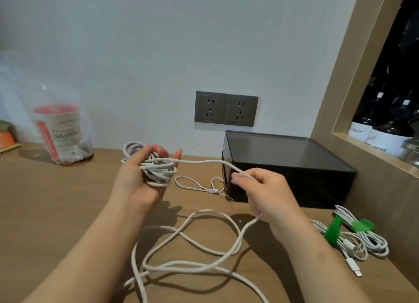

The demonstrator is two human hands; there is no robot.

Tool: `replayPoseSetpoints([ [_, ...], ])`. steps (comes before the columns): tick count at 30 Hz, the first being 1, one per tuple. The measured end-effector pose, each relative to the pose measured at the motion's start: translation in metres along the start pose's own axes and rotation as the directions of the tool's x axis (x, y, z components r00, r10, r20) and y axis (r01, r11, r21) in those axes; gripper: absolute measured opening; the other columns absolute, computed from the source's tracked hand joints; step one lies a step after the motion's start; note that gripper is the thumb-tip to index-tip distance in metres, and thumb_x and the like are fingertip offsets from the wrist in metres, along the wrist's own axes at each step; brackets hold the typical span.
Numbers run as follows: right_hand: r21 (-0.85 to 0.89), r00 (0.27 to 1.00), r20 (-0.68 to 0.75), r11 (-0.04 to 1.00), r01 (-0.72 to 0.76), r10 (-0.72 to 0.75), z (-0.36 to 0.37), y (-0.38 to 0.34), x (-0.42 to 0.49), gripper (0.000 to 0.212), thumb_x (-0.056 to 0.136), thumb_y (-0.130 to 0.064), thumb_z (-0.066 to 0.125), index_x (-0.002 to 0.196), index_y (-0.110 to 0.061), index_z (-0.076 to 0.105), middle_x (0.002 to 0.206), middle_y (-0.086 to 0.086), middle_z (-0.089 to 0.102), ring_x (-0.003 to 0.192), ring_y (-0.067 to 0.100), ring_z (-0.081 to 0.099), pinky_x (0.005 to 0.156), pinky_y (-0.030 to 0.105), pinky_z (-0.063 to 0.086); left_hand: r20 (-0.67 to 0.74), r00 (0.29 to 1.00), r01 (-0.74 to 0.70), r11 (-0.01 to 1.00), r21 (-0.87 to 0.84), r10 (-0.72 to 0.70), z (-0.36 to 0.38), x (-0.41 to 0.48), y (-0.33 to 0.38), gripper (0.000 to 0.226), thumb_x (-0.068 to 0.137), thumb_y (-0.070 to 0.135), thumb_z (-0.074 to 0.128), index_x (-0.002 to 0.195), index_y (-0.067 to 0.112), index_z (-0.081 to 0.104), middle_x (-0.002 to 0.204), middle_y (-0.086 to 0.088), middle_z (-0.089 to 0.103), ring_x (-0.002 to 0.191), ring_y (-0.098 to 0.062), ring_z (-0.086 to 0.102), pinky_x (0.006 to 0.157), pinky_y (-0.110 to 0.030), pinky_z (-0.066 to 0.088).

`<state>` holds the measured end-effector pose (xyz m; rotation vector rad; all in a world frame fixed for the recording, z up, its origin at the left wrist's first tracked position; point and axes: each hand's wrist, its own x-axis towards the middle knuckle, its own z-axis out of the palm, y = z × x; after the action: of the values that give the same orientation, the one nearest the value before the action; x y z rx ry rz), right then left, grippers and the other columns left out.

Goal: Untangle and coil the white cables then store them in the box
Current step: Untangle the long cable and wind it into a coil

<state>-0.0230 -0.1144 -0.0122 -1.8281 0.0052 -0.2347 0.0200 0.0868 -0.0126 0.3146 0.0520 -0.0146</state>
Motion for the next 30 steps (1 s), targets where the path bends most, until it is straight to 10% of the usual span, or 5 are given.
replayPoseSetpoints([
  [7, 0.695, 0.927, 0.066, 0.650, -0.308, 0.369, -0.018, 0.005, 0.010, 0.014, 0.092, -0.015, 0.053, 0.084, -0.008, 0.062, 0.047, 0.000, 0.039, 0.040, 0.009, 0.039, 0.063, 0.028, 0.048, 0.328, 0.911, 0.283, 0.957, -0.060, -0.249, -0.007, -0.007, 0.000, 0.027, 0.051, -0.011, 0.078, 0.066, -0.002, 0.057, 0.049, -0.004, 0.049, 0.037, -0.014, 0.051, 0.036, -0.023, 0.047],
  [11, 0.061, 0.943, -0.268, 0.981, -0.187, 0.196, -0.028, 0.016, 0.016, 0.013, 0.087, -0.020, 0.064, 0.097, -0.011, 0.064, 0.071, 0.002, 0.056, 0.064, 0.014, 0.051, 0.062, 0.029, 0.045, 0.114, 0.974, 0.167, 0.959, 0.230, -0.197, 0.004, -0.011, -0.010, 0.023, 0.082, 0.021, 0.059, 0.064, 0.009, 0.050, 0.043, 0.005, 0.038, 0.030, -0.004, 0.036, 0.029, -0.014, 0.032],
  [14, -0.594, 0.969, -0.245, 0.794, -0.126, -0.029, -0.024, 0.017, 0.015, 0.036, 0.080, -0.030, 0.070, 0.113, -0.028, 0.055, 0.114, -0.004, 0.054, 0.108, 0.019, 0.047, 0.091, 0.037, 0.039, 0.024, 0.999, 0.037, 0.930, 0.367, -0.049, 0.004, -0.007, -0.019, 0.033, 0.095, 0.026, 0.045, 0.066, 0.010, 0.046, 0.040, 0.005, 0.036, 0.029, -0.004, 0.033, 0.029, -0.012, 0.029],
  [20, -0.596, 0.824, 0.310, 0.579, 0.557, -0.474, 0.019, 0.001, -0.014, 0.038, 0.080, -0.024, 0.057, 0.115, -0.039, 0.048, 0.120, -0.024, 0.038, 0.117, -0.005, 0.023, 0.102, 0.026, 0.015, -0.007, 0.999, -0.028, 0.925, 0.379, 0.033, 0.001, -0.007, -0.026, 0.031, 0.096, 0.019, 0.048, 0.067, 0.009, 0.048, 0.049, 0.002, 0.040, 0.030, -0.004, 0.035, 0.031, -0.012, 0.030],
  [30, 0.043, 0.963, 0.216, 0.984, -0.174, 0.161, -0.023, 0.000, 0.000, 0.031, 0.084, -0.013, 0.057, 0.055, -0.011, 0.049, 0.049, 0.000, 0.027, 0.044, 0.012, 0.025, 0.047, 0.025, 0.028, 0.009, 0.998, 0.060, 0.942, 0.331, -0.066, 0.007, -0.011, -0.014, 0.034, 0.097, 0.027, 0.042, 0.066, 0.013, 0.043, 0.039, 0.006, 0.034, 0.030, -0.003, 0.031, 0.031, -0.012, 0.028],
])
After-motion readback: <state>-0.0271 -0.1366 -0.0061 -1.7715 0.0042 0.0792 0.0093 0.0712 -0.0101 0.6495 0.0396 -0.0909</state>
